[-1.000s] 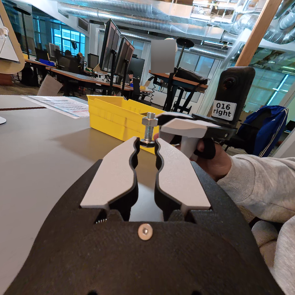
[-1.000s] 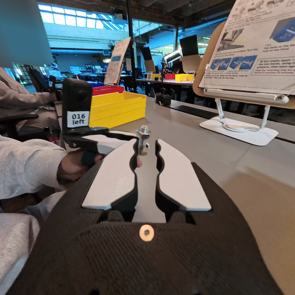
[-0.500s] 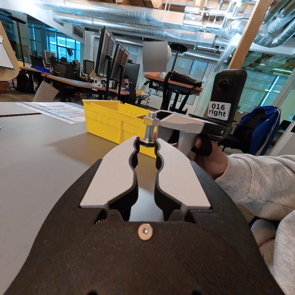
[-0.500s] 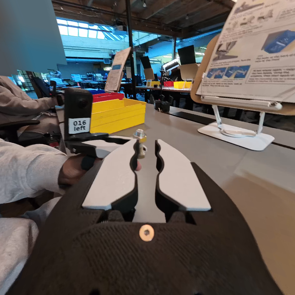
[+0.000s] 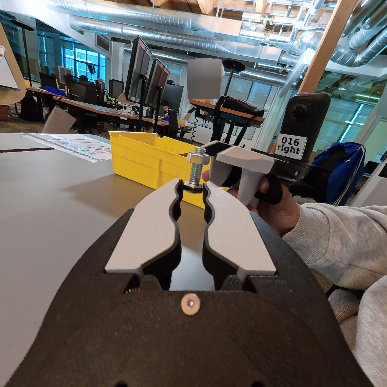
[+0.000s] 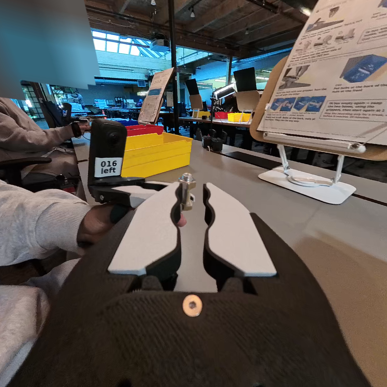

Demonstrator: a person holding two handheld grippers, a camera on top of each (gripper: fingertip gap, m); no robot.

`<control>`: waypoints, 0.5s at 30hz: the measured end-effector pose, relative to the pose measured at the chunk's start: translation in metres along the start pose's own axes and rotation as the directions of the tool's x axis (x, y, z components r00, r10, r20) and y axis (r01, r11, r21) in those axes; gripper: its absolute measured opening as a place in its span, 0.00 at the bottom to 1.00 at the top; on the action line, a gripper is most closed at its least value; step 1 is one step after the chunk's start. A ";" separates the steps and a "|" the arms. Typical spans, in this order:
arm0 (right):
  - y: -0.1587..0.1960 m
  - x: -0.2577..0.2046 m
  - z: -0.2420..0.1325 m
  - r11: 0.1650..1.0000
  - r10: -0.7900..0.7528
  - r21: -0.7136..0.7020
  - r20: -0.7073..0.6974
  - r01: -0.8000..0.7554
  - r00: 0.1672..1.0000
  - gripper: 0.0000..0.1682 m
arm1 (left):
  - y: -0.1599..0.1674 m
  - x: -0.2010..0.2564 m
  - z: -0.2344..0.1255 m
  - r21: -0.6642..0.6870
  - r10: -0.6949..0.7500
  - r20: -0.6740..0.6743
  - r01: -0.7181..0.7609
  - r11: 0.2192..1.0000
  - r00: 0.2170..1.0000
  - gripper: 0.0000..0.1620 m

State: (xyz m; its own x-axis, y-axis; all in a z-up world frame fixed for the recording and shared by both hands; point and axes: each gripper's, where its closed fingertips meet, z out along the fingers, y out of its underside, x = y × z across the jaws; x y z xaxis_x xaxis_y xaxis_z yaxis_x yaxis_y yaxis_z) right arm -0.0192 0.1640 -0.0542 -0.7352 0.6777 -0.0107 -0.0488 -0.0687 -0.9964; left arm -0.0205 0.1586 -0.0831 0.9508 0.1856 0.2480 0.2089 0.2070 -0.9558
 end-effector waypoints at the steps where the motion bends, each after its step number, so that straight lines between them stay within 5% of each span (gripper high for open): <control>1: 0.001 -0.004 0.001 1.000 -0.008 -0.004 0.012 0.008 1.000 0.11 | 0.001 0.001 0.000 -0.002 0.000 -0.003 0.000 1.000 1.000 0.11; 15: 0.001 0.007 -0.002 0.999 0.041 0.001 -0.046 -0.041 0.998 0.10 | 0.001 0.003 0.001 -0.005 -0.002 -0.014 0.002 1.000 1.000 0.11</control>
State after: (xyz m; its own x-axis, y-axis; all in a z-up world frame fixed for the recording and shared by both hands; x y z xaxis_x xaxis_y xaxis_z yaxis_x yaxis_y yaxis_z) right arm -0.0235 0.1699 -0.0550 -0.7046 0.7075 -0.0551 -0.0193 -0.0967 -0.9951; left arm -0.0180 0.1598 -0.0836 0.9535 0.1717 0.2476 0.2118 0.2028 -0.9560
